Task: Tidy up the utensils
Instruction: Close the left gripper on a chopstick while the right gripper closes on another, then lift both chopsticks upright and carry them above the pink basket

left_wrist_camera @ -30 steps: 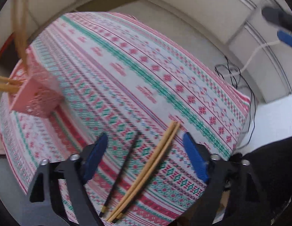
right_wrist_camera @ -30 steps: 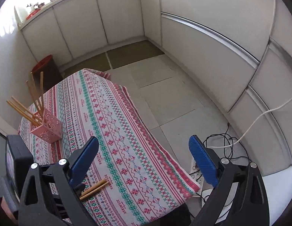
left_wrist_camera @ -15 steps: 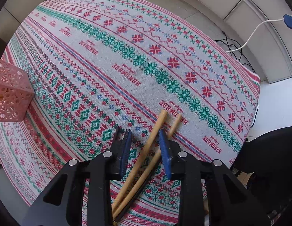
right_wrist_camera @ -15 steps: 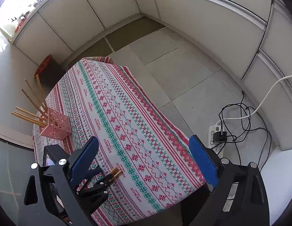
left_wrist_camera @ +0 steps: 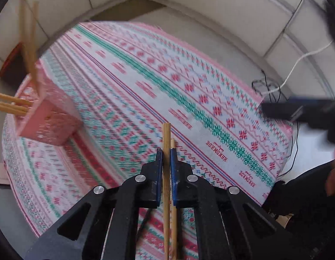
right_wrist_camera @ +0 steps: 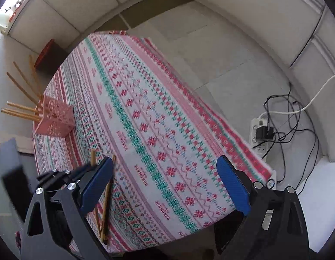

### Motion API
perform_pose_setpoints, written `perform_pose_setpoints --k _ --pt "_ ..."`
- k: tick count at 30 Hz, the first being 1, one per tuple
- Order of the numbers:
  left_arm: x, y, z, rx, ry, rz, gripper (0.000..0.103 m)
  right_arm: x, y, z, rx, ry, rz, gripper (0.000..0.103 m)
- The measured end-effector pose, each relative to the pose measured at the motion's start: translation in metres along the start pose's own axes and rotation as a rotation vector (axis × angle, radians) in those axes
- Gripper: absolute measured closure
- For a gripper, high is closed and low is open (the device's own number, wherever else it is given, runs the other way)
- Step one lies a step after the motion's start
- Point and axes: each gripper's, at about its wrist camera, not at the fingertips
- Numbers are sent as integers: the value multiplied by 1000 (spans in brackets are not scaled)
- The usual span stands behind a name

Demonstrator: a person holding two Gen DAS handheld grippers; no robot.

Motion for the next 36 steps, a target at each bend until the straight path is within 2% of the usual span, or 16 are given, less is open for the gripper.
perform_pose_setpoints --k 3,9,14,17,18,20,23,26,33,36 --pt "-13 -31 -4 67 -26 10 97 -24 26 -9 -52 -44 -20 21" --pt "-44 -71 -21 151 -87 33 97 -58 60 -8 -97 -23 20 30" --pt "-58 -83 -33 175 -120 41 97 -76 91 -2 -163 19 29 54" --pt "-61 -86 -37 180 -126 43 97 -96 95 -5 -126 -17 -9 59" --pt "-63 -87 -37 183 -129 45 97 -101 98 -7 -136 -27 -15 67" --pt "-65 -89 -38 188 -136 47 97 -112 101 -11 -104 -56 -76 92" --pt "-66 -93 -39 198 -146 50 97 -119 101 -14 -78 -65 -78 95" --pt "-67 -100 -40 215 -152 55 97 -117 95 -14 -54 -54 -37 96" --pt "-71 -142 -43 325 -175 48 97 -114 5 -7 162 -115 50 98" --pt "-71 -164 -43 389 -186 49 97 -117 -41 -14 279 -180 57 98"
Point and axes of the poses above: each gripper's, at about its wrist camera, not at the fingertips, and y roughly the way its jaws point, x to its right, z to its top, and after that the axes turned 1 degree about -y, right-handed
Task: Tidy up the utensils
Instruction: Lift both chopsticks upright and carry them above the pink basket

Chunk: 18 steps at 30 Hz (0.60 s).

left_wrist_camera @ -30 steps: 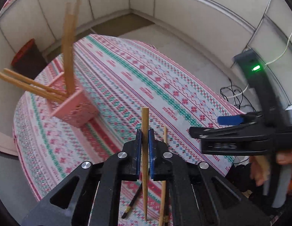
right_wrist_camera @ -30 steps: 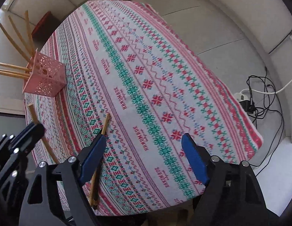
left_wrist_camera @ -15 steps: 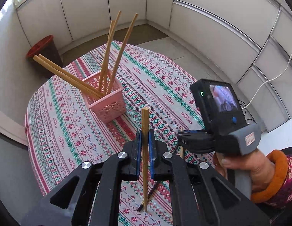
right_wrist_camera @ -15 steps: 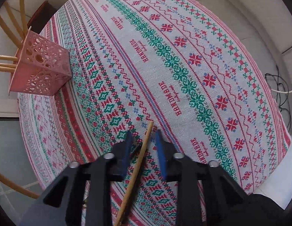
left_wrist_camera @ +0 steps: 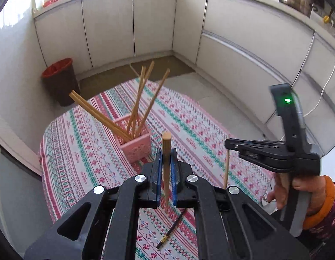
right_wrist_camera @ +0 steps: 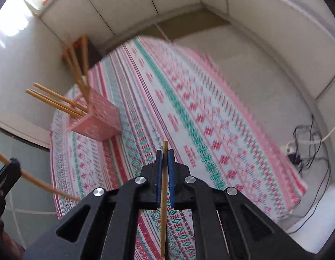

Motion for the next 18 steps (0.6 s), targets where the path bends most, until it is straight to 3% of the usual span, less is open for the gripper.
perform_pose_setpoints --k 6,11,18 --pt "0 -29 16 112 -24 7 97 -6 -78 22 199 -79 39 98" --pt "-14 -48 36 227 -100 12 97 -12 -133 46 342 -94 105 98" --pt "-42 -69 57 379 -244 65 97 -25 -178 87 429 -104 212 98"
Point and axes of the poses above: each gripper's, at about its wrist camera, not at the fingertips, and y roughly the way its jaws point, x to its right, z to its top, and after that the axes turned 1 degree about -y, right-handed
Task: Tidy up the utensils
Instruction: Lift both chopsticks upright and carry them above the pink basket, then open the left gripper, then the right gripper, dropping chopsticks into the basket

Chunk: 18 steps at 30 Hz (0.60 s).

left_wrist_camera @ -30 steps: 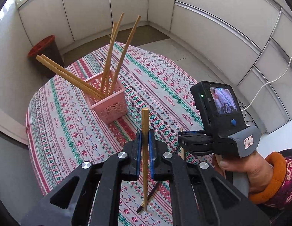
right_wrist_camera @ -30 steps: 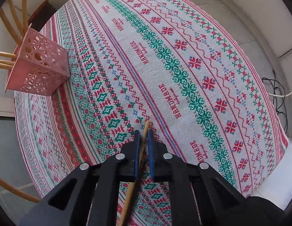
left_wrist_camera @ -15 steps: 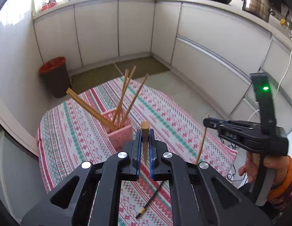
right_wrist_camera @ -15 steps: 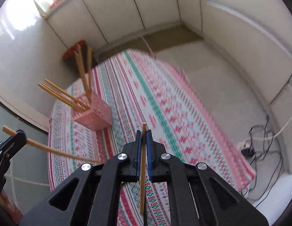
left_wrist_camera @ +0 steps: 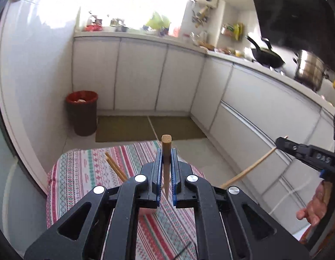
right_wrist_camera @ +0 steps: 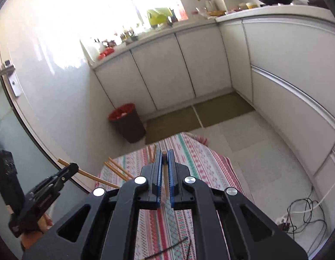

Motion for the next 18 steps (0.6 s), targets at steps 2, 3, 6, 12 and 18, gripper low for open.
perform_pose_setpoints --k 2,3,6,12,18 --pt "-2 -1 5 27 -25 17 97 -4 -1 13 28 17 36 98" --pt "-4 0 8 33 -34 22 97 -6 -1 18 40 23 52 98" --pt "-7 9 11 31 -35 47 97 -9 5 23 63 36 81 98" --pt "-17 49 -1 -51 -29 100 93 -23 38 24 34 48 106 98" --pt "-41 44 -5 -29 -106 116 73 -34 70 14 31 51 87 98"
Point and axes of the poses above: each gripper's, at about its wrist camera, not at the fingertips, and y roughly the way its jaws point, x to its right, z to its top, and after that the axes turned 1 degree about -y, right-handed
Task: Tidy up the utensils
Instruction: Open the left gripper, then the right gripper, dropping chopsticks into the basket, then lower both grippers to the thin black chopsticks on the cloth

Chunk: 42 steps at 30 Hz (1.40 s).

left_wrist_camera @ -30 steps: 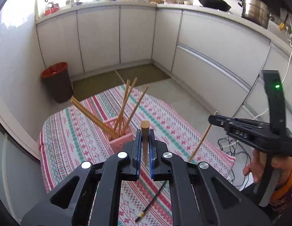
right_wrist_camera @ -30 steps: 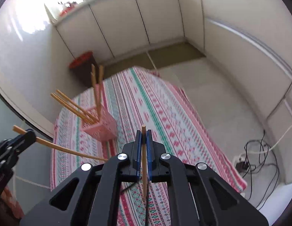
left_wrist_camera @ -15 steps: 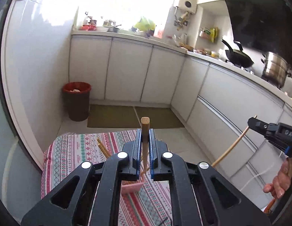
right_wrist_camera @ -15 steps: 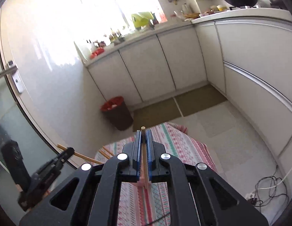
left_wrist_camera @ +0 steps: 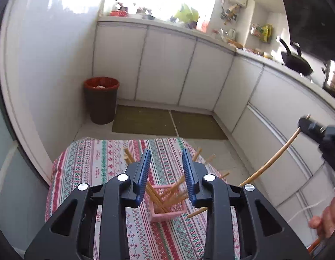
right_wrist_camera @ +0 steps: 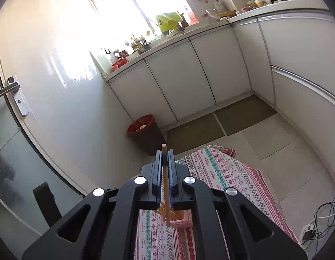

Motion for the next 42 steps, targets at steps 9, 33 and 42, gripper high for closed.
perform_pose_setpoints --k 9,33,42 --pt "-23 -35 14 89 -72 18 58 -6 35 -21 14 -29 -62 98" --pt "-34 -38 13 55 -82 25 56 -25 89 -71 79 -174 -71 60" --pt "-29 -40 12 55 -76 15 49 -21 70 -66 82 -189 -61 48"
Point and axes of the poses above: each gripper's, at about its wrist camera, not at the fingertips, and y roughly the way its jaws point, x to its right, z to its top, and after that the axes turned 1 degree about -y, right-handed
